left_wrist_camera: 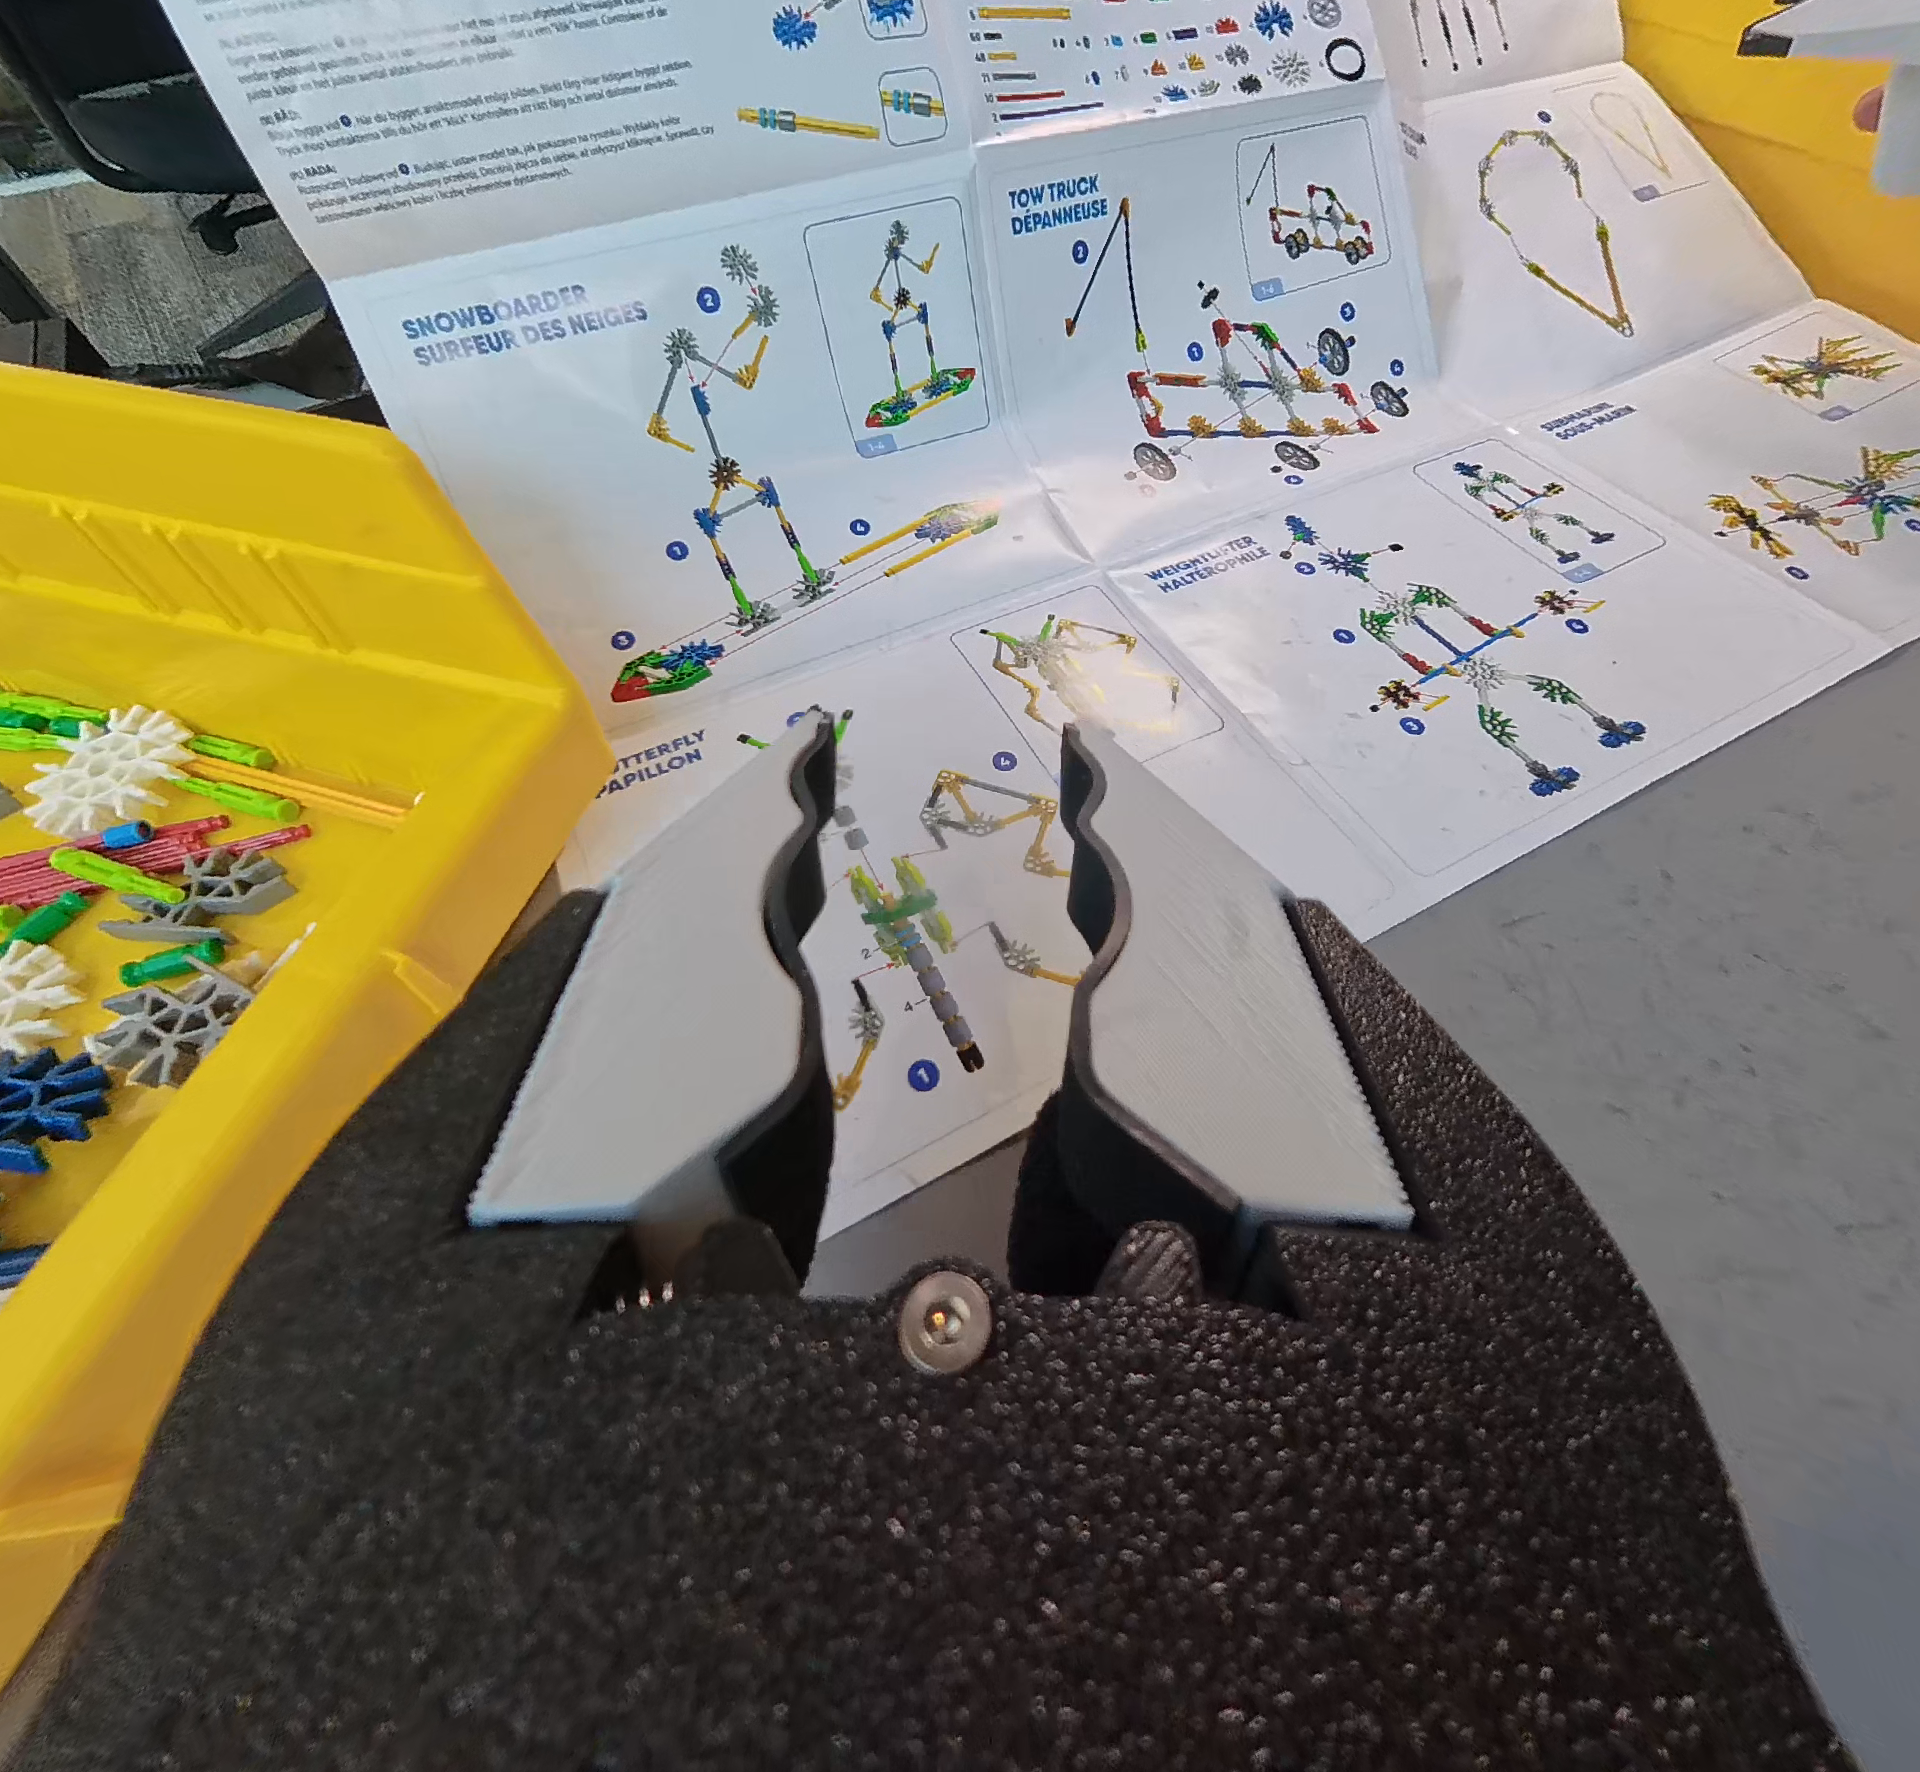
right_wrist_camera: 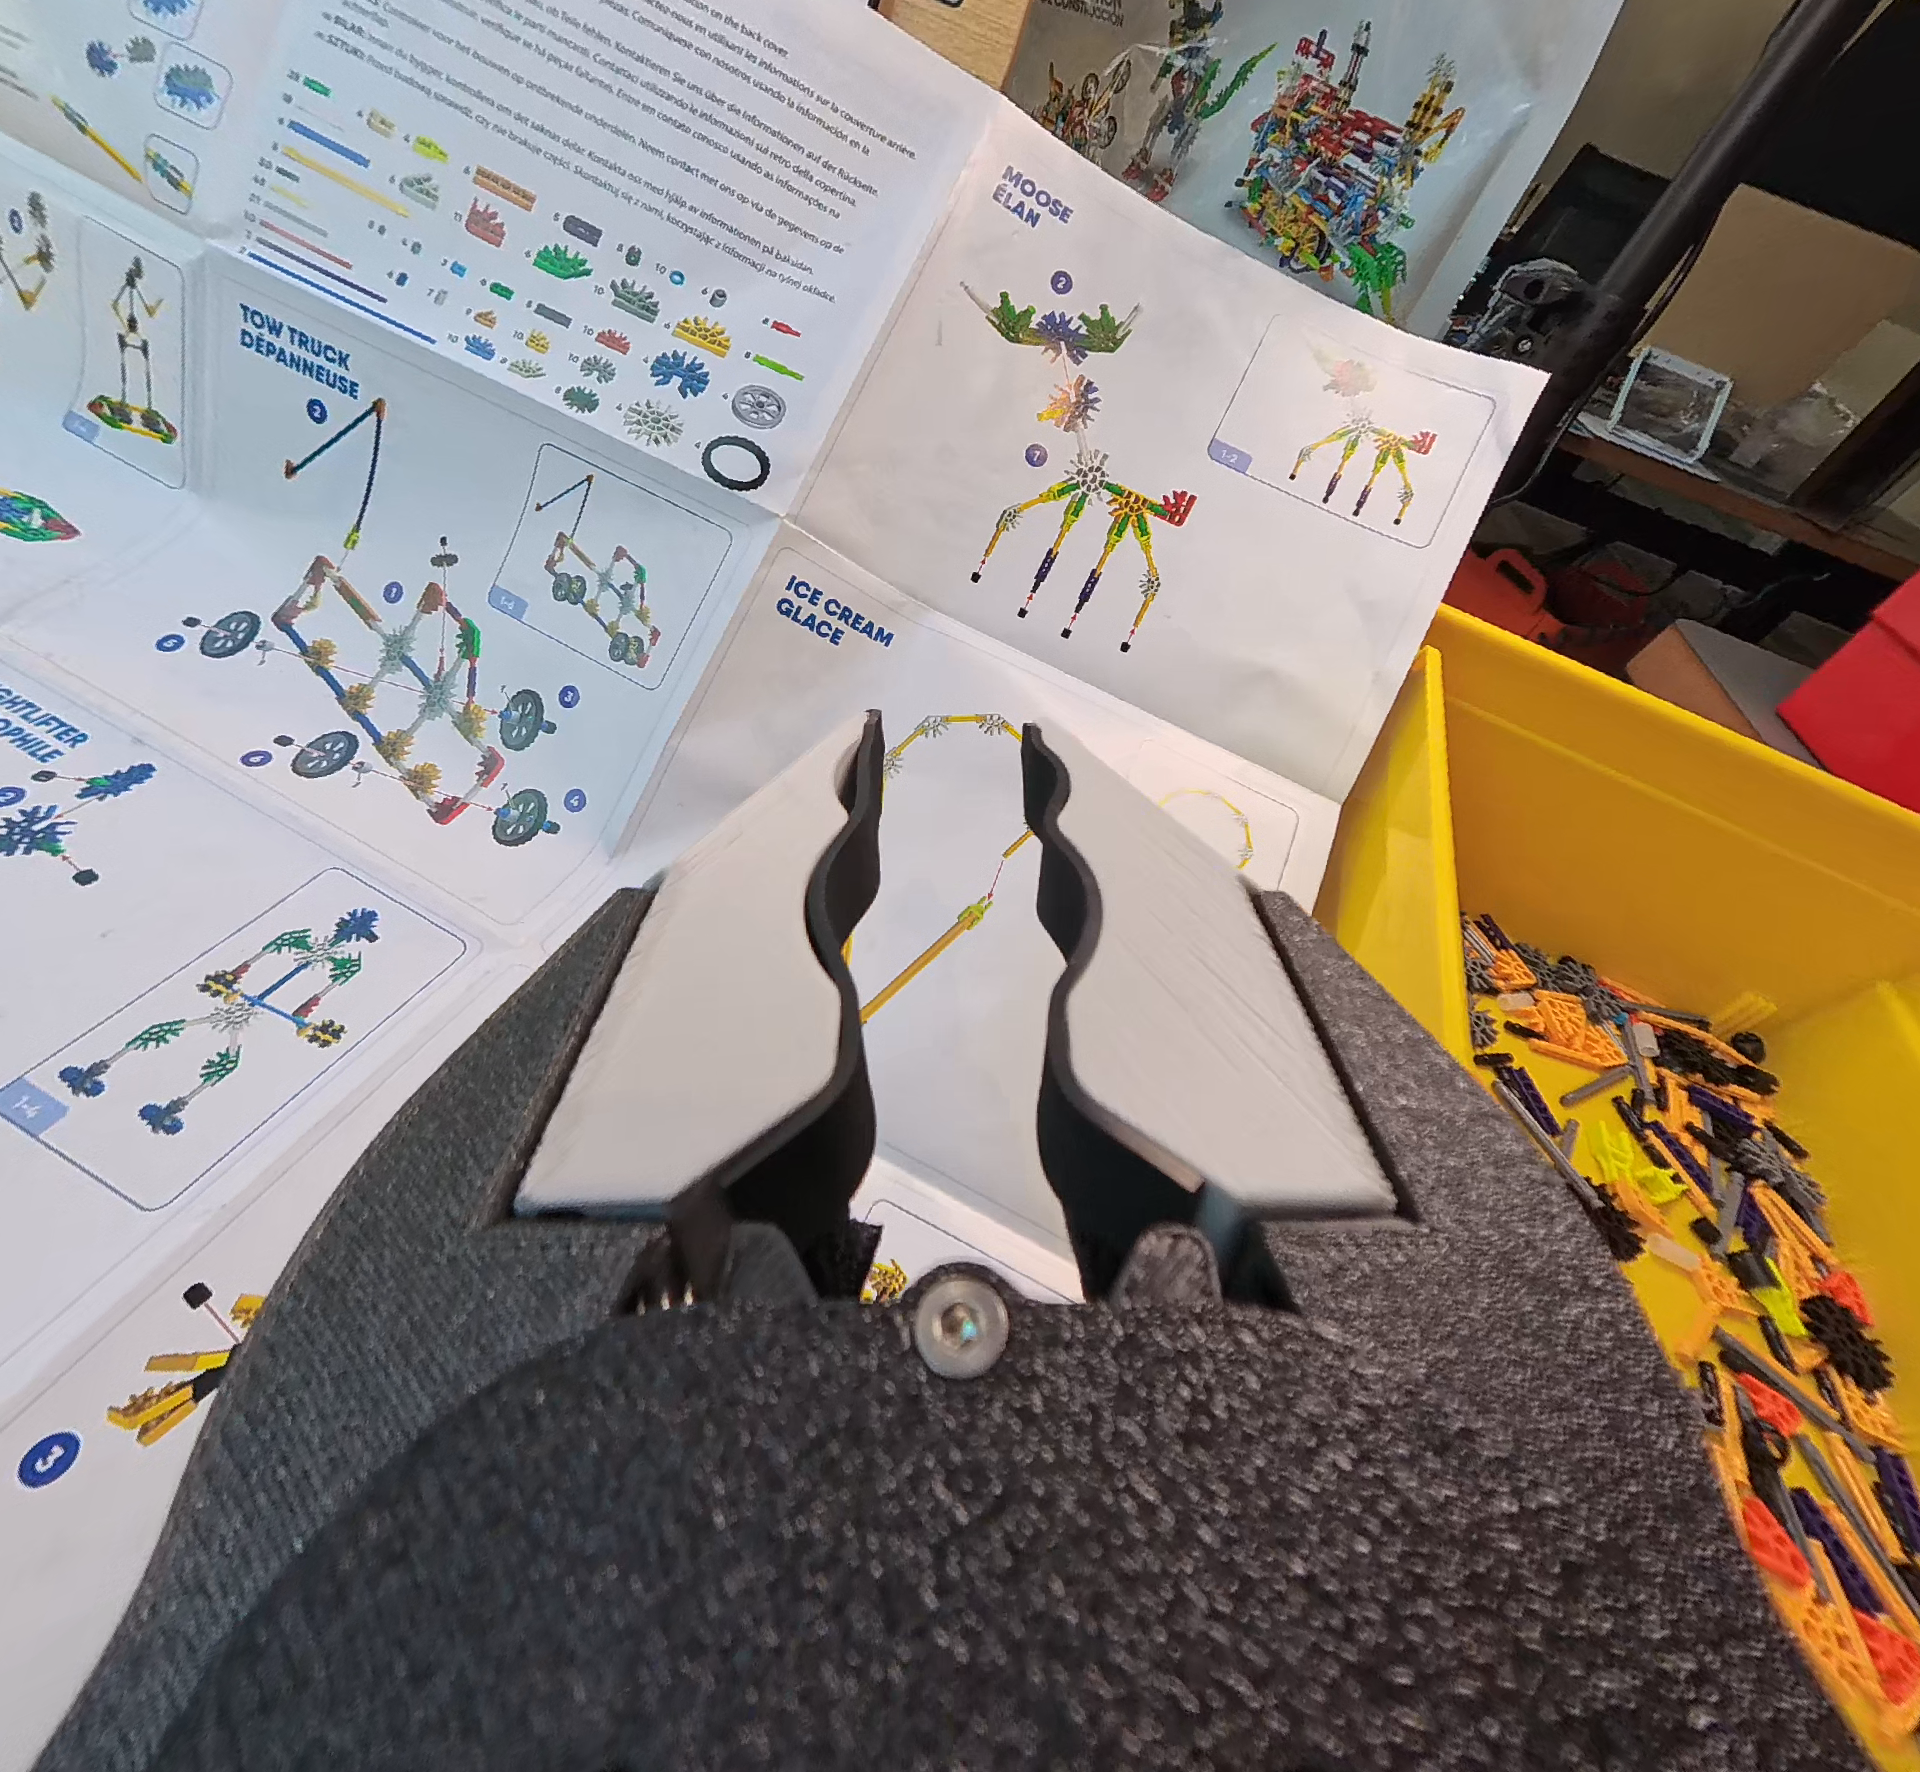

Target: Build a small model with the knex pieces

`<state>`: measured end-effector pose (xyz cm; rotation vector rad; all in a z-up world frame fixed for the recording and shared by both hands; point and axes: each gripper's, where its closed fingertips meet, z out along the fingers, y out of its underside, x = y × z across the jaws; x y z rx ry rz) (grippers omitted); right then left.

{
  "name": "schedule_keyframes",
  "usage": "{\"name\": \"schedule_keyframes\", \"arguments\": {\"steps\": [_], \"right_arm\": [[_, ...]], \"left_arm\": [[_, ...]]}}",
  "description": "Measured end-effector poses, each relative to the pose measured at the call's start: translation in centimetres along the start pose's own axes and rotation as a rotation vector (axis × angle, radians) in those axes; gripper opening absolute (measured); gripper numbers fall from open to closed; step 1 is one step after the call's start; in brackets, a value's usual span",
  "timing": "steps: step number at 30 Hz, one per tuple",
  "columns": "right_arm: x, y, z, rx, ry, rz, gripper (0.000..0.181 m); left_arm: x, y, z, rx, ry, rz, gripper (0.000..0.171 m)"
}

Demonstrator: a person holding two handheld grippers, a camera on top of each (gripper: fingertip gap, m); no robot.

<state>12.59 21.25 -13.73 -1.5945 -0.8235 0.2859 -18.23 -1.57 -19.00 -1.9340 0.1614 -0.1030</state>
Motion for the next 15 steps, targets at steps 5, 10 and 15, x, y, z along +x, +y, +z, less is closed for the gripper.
{"name": "schedule_keyframes", "arguments": {"steps": [5,10,15], "right_arm": [[0.3,-0.6,-0.1,0.013,0.011,-0.01,0.025],[0.1,-1.2,-0.3,0.03,0.01,0.002,0.025],[-0.4,-1.2,-0.3,0.032,0.014,-0.057,0.025]], "left_arm": [[-1.1,-0.3,0.0,0.004,-0.053,0.11,0.043],[-1.1,-0.5,-0.4,0.02,-0.062,0.148,0.043],[-0.7,-1.3,-0.6,0.064,-0.027,0.089,0.043]]}}
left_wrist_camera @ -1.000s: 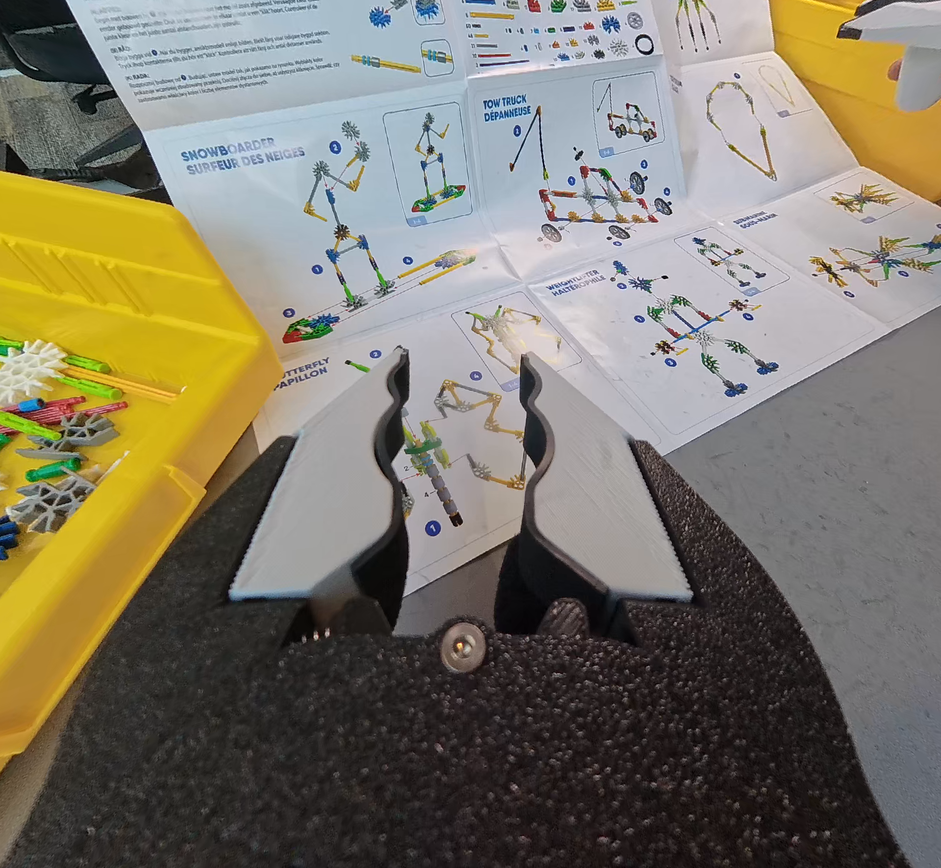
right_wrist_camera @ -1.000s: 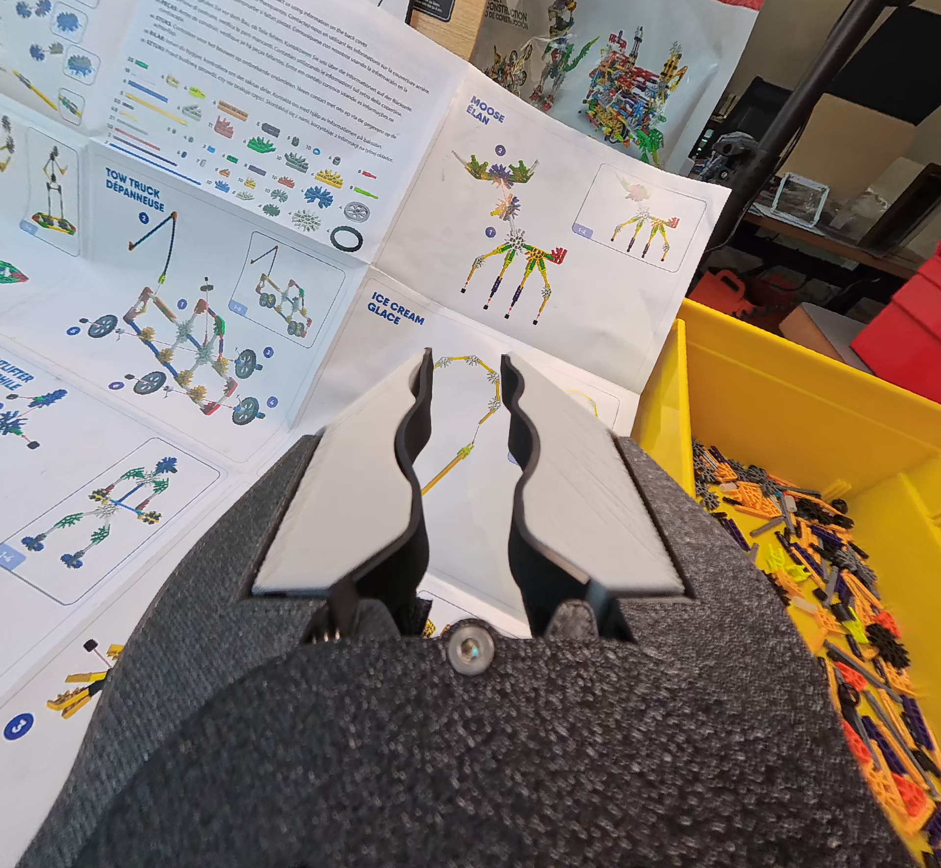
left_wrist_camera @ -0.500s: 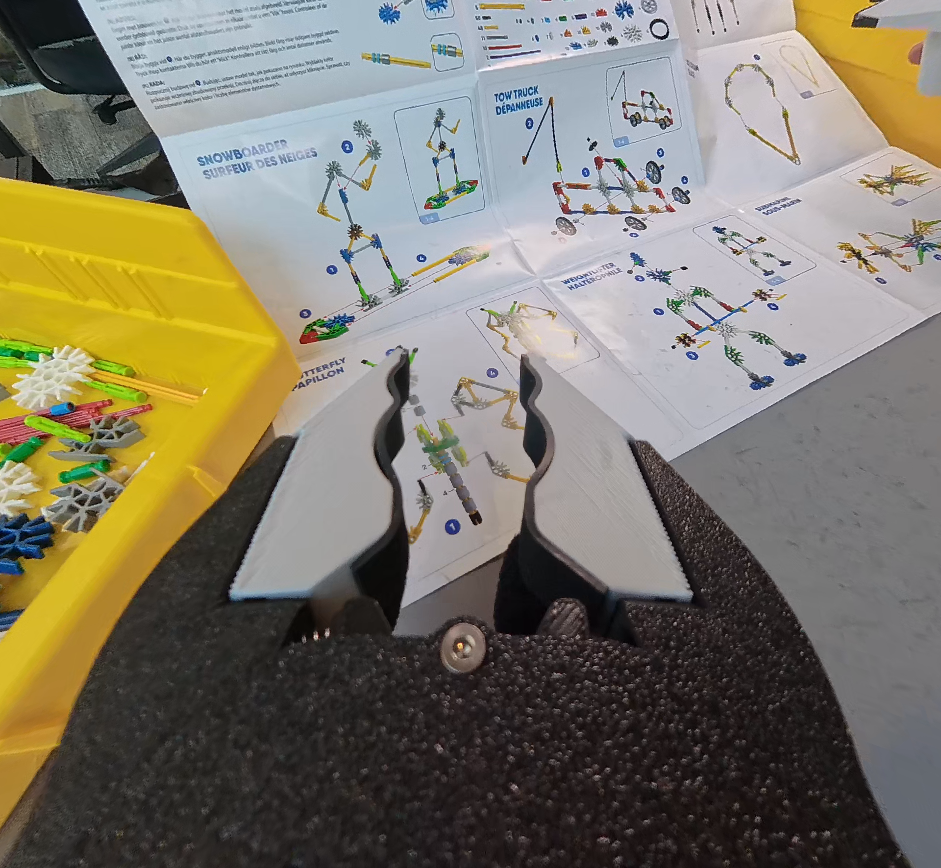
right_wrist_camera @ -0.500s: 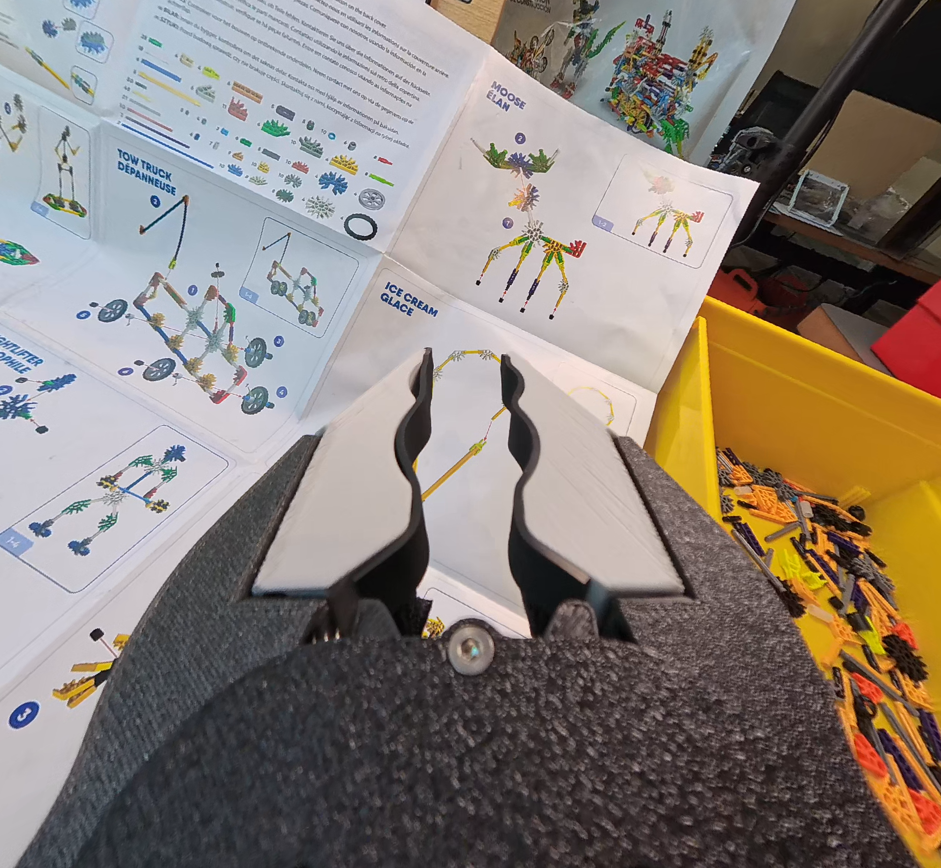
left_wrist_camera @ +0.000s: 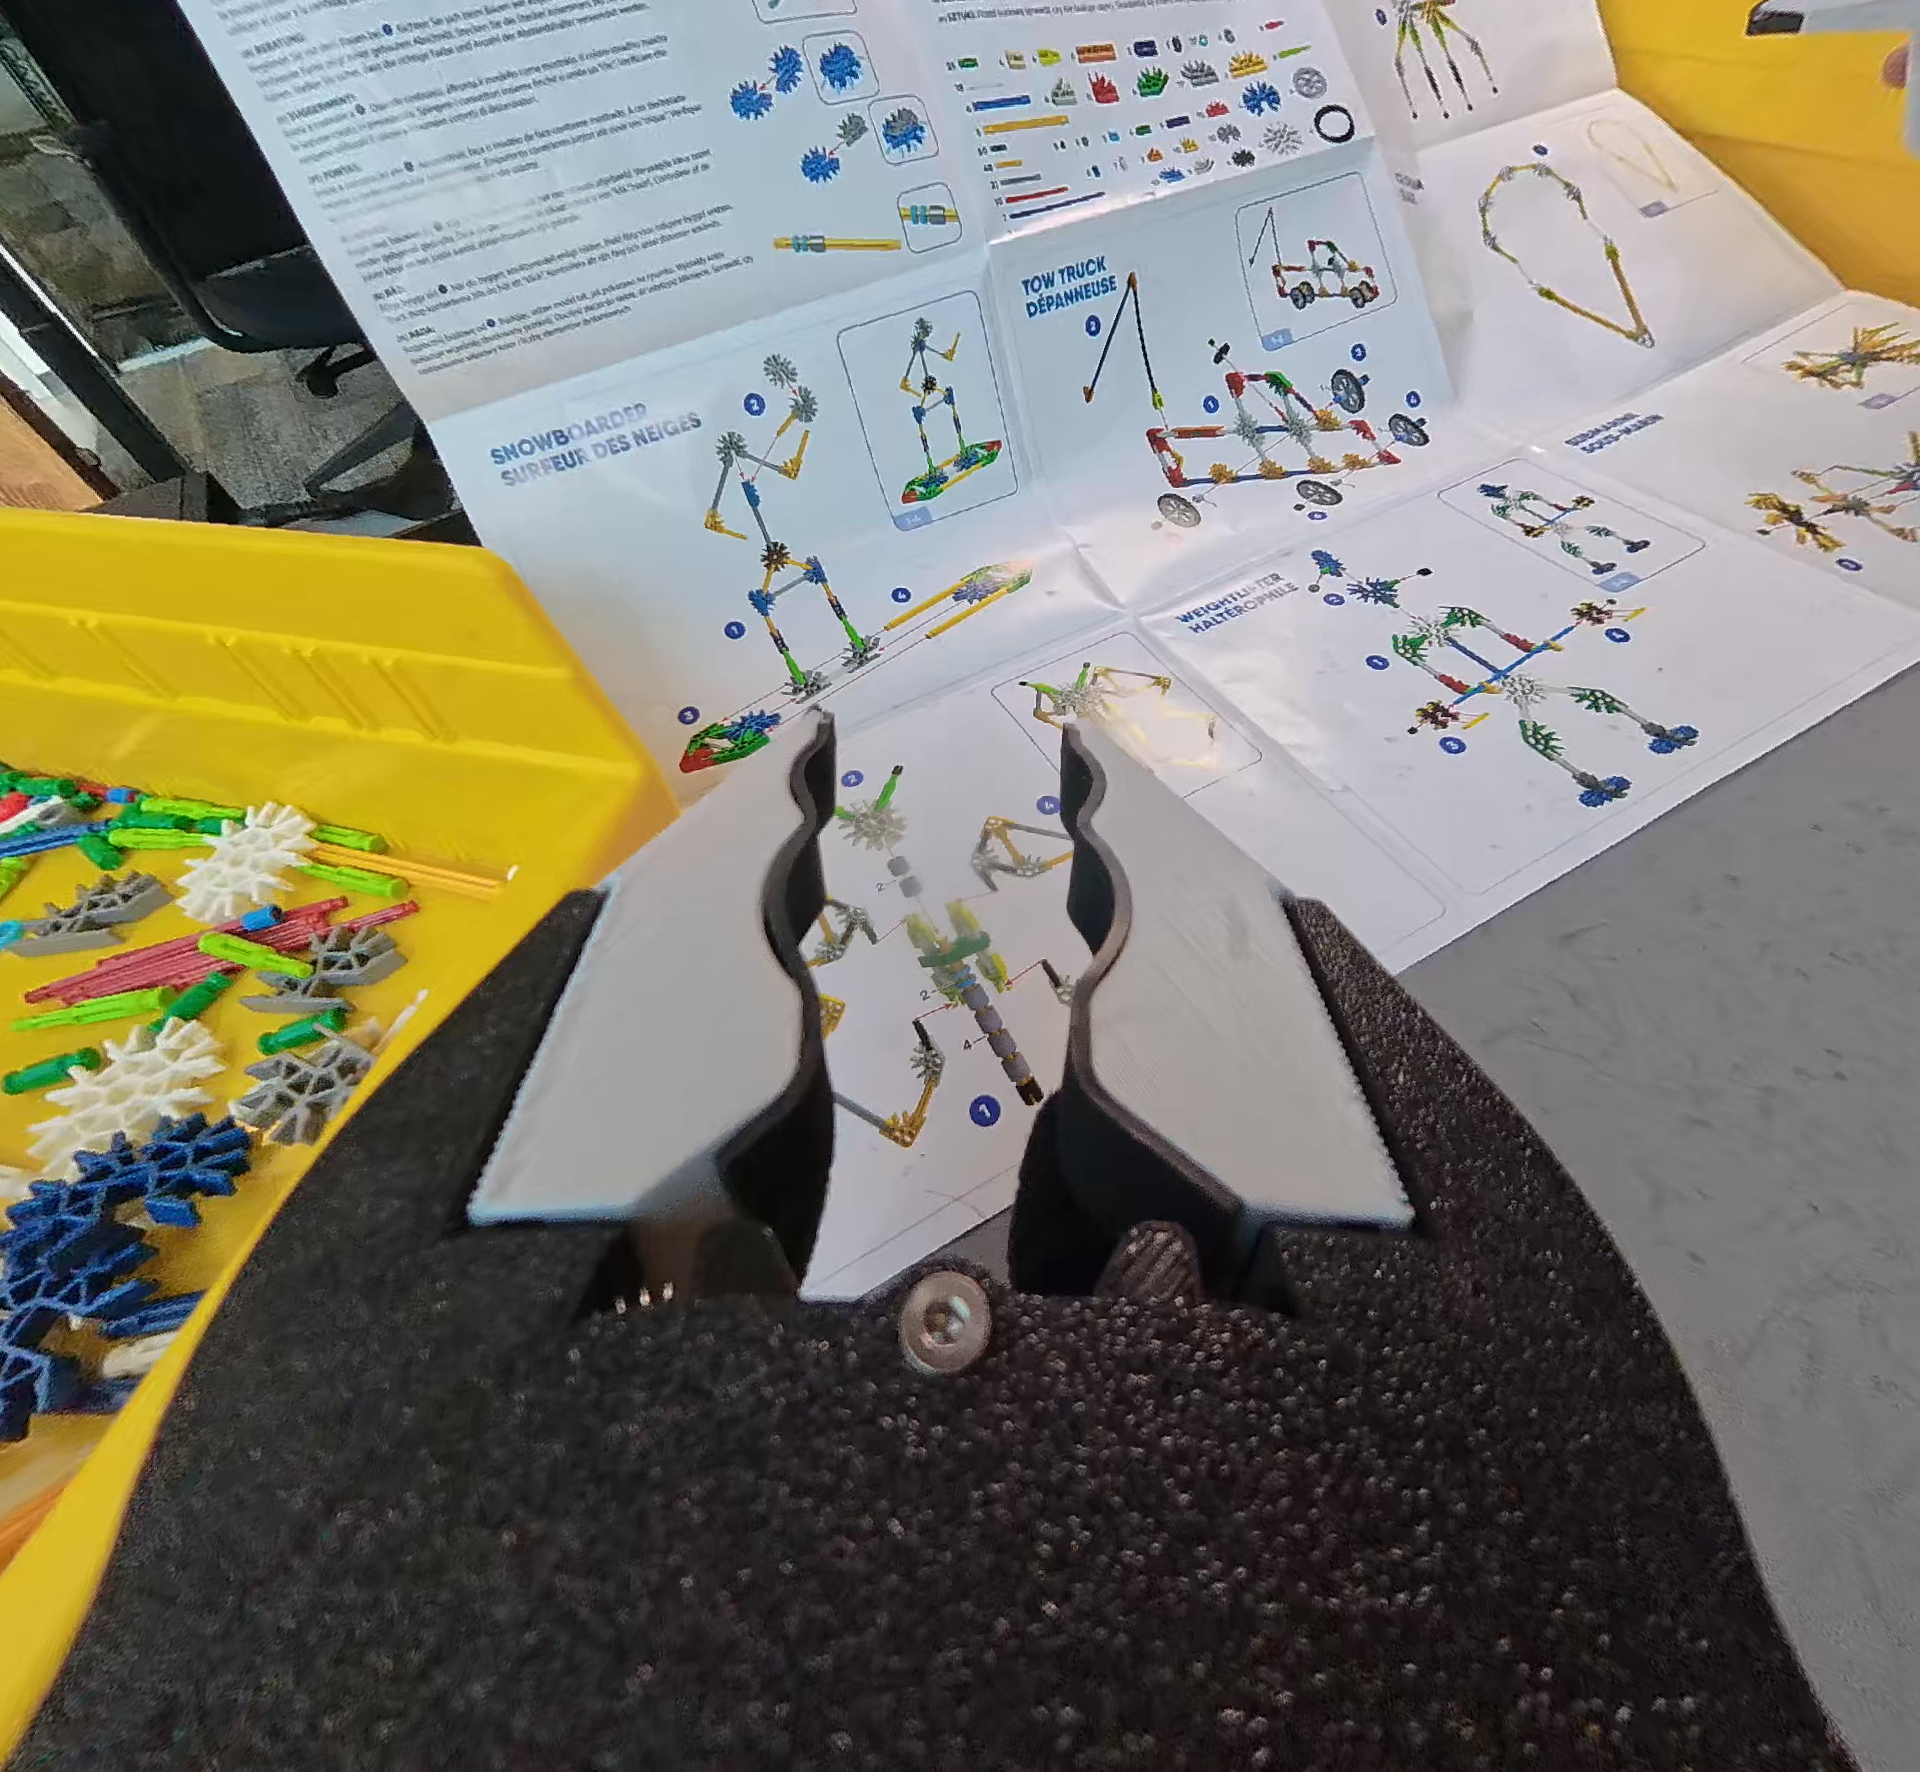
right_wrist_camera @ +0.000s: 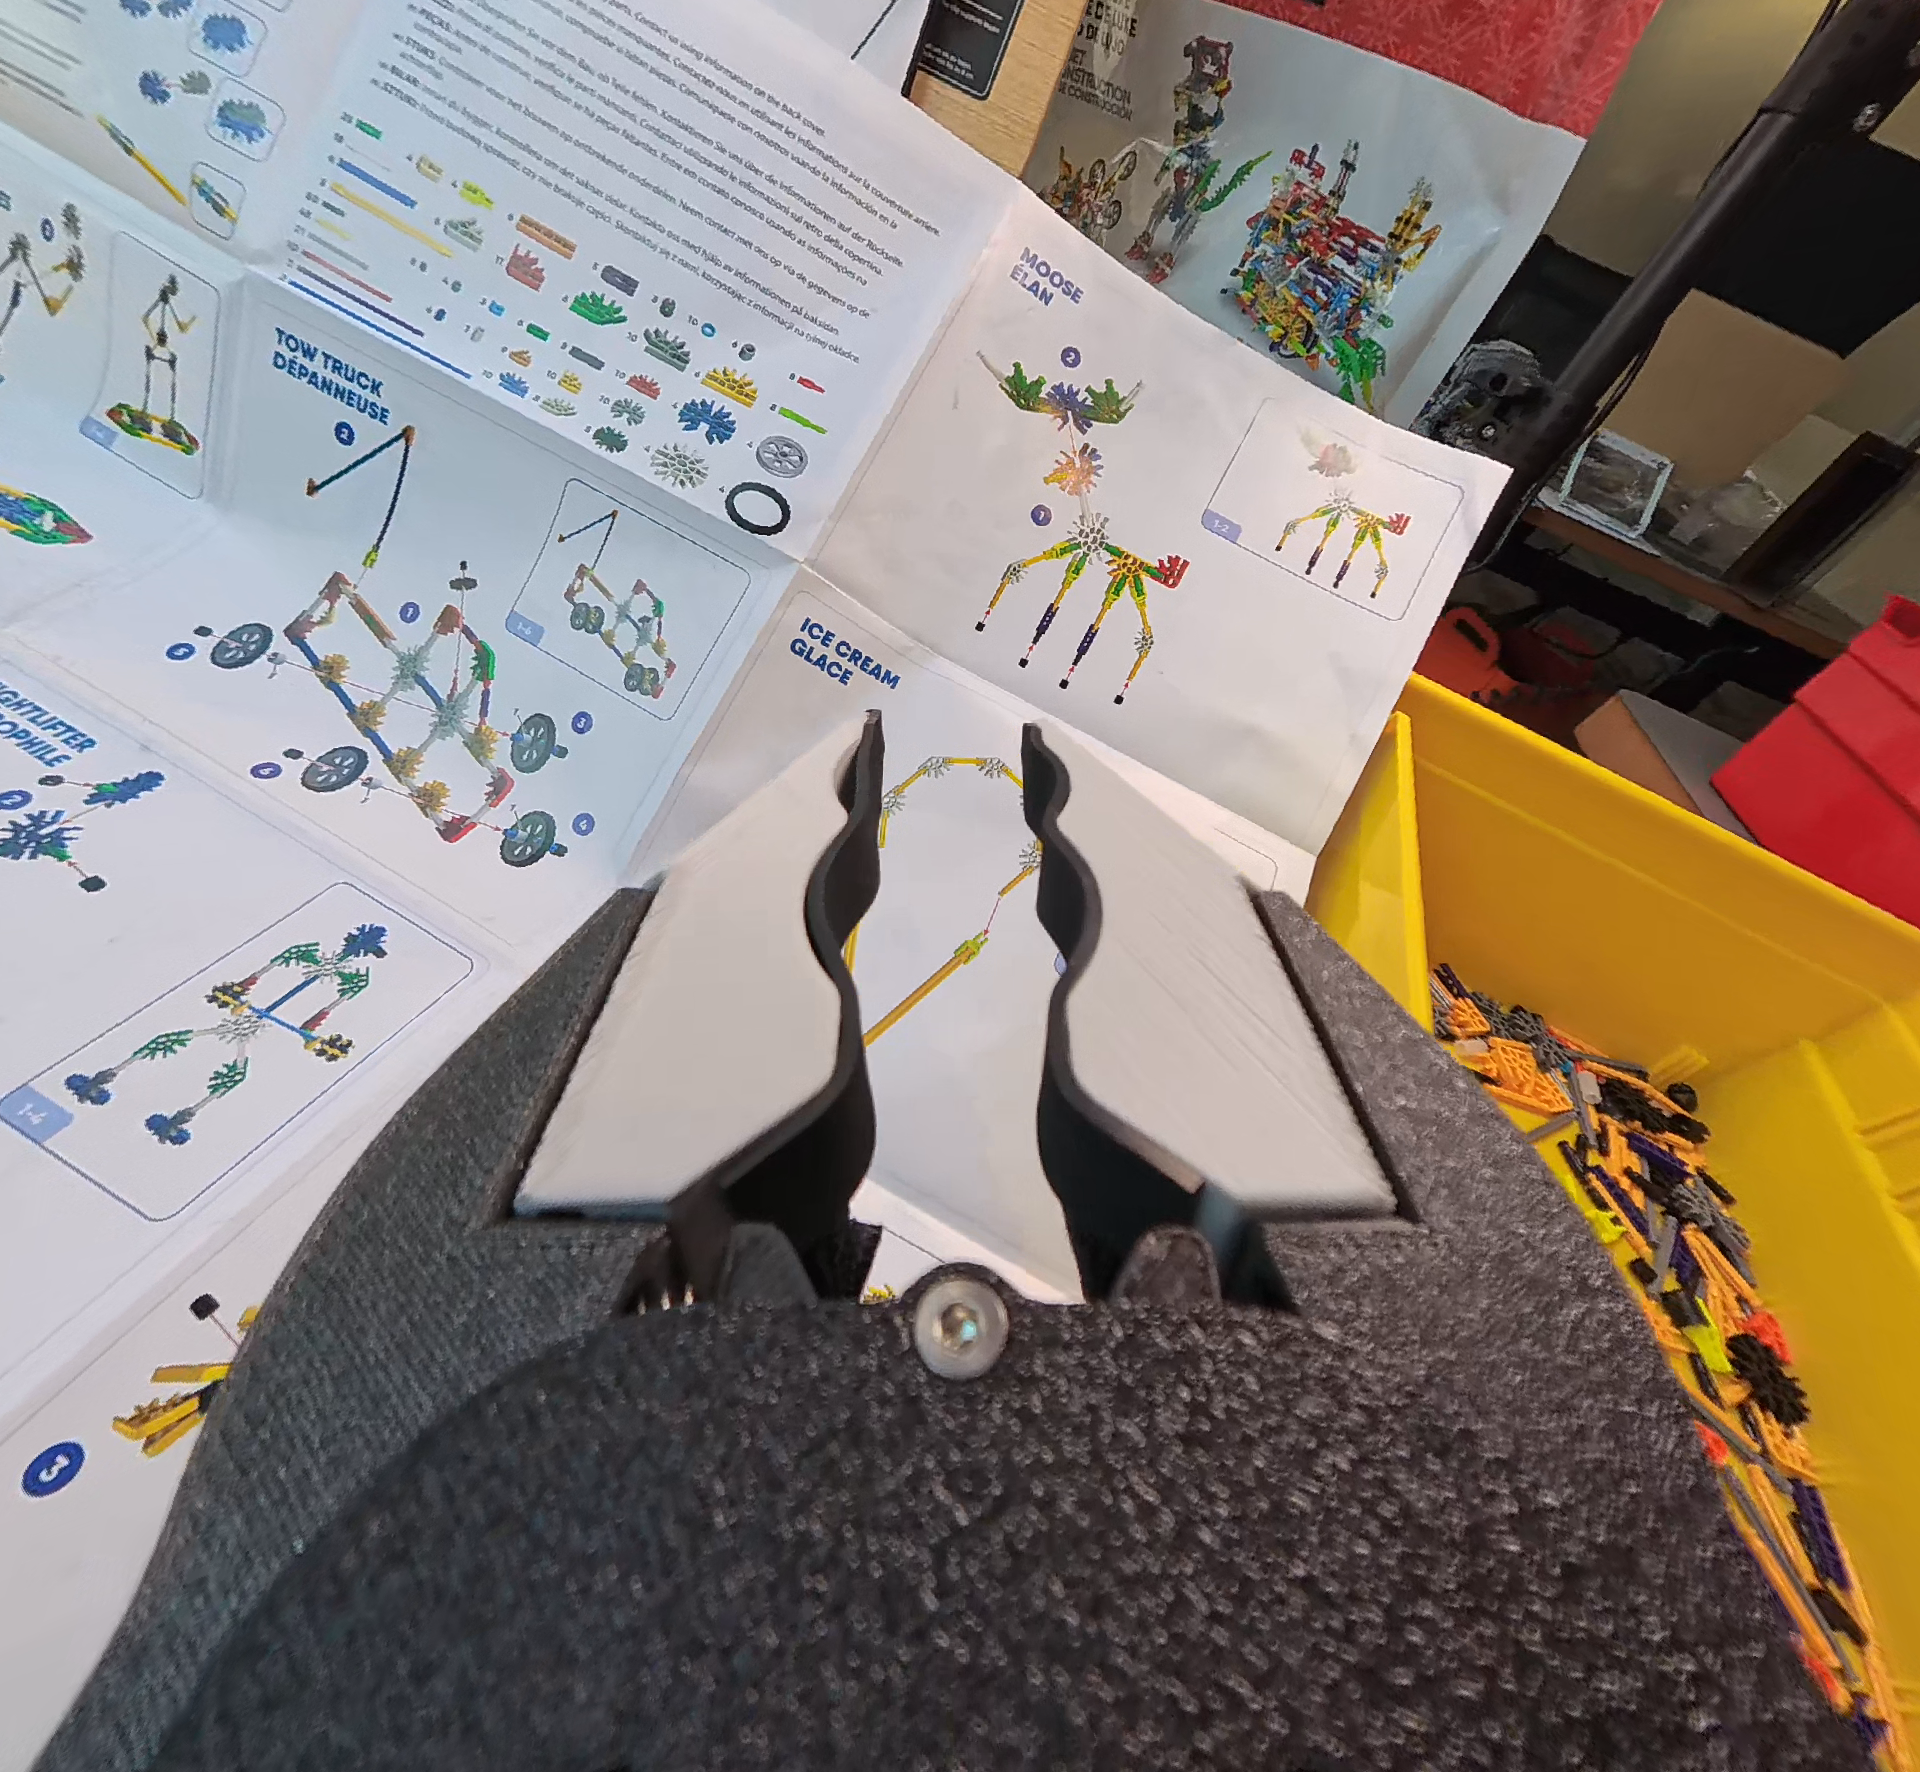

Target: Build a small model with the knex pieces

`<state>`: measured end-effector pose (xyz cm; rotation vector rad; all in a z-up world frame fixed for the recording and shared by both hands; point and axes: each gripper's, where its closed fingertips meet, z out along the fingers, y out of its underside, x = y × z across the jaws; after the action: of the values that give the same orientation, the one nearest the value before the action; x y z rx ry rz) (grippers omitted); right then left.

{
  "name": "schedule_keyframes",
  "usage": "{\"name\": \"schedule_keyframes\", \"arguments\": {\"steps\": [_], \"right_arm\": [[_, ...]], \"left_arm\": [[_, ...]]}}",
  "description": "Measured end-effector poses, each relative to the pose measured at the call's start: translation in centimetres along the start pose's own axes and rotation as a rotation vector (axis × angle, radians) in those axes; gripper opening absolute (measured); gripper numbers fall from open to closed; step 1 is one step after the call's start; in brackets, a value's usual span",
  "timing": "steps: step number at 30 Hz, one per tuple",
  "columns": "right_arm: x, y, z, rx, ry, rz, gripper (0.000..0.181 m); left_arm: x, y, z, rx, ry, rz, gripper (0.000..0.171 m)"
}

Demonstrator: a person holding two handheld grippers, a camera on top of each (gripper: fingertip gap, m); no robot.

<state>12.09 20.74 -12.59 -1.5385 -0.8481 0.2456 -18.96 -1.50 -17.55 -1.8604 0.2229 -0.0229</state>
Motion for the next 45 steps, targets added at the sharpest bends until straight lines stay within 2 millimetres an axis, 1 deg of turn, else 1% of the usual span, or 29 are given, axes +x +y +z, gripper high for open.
{"name": "schedule_keyframes", "arguments": {"steps": [6,11,13,16,19,22,24,26,28,31,32,33,34,38,41,45], "right_arm": [[-0.6,1.1,0.4,-0.033,-0.024,-0.027,0.026],[-0.6,2.5,0.8,-0.109,-0.044,0.017,0.035],[-0.7,3.3,1.0,-0.159,-0.052,0.034,0.042],[-0.8,4.4,1.2,-0.216,-0.065,0.045,0.046],[-1.1,6.0,1.4,-0.3,-0.091,0.062,0.048],[-1.9,7.8,1.3,-0.392,-0.134,0.074,0.041],[-2.3,8.6,1.2,-0.436,-0.154,0.07,0.033],[-2.9,9.1,1.0,-0.479,-0.178,0.054,0.016],[-3.0,9.2,0.8,-0.491,-0.184,0.04,0.001],[-3.0,8.9,0.7,-0.485,-0.185,0.039,0.001],[-2.9,8.8,0.8,-0.475,-0.179,0.042,0.004],[-2.7,8.5,0.8,-0.461,-0.167,0.048,0.011],[-2.5,8.2,1.0,-0.439,-0.159,0.054,0.023],[-1.5,6.6,1.1,-0.36,-0.1,0.062,0.049],[-1.0,5.8,1.0,-0.332,-0.065,0.065,0.062],[-0.7,5.6,1.0,-0.33,-0.039,0.063,0.072]], "left_arm": [[-0.1,-0.3,0.0,0.021,0.015,-0.058,0.043],[-0.1,-0.1,0.3,0.016,0.022,-0.056,0.043],[-0.1,0.0,0.4,0.007,0.022,-0.042,0.043],[-0.1,-0.1,0.4,0.007,0.014,-0.009,0.043],[-0.2,-0.1,0.4,0.009,0.012,-0.003,0.043],[-0.2,-0.1,0.4,0.01,0.029,-0.028,0.043],[-0.1,-0.2,0.3,0.016,0.033,-0.03,0.043],[0.0,-0.2,0.3,0.014,0.031,-0.026,0.043],[0.0,-0.1,0.2,0.013,0.026,-0.022,0.043],[0.3,0.1,0.3,0.002,0.047,-0.051,0.043],[0.5,0.2,0.3,-0.001,0.059,-0.068,0.043],[0.7,0.2,0.4,-0.002,0.067,-0.08,0.043],[0.8,0.2,0.4,-0.002,0.072,-0.085,0.043],[1.3,-0.3,0.1,0.017,0.069,-0.065,0.043],[1.7,-0.5,0.0,0.022,0.07,-0.055,0.043],[1.7,-0.6,-0.1,0.025,0.051,-0.027,0.043]]}}
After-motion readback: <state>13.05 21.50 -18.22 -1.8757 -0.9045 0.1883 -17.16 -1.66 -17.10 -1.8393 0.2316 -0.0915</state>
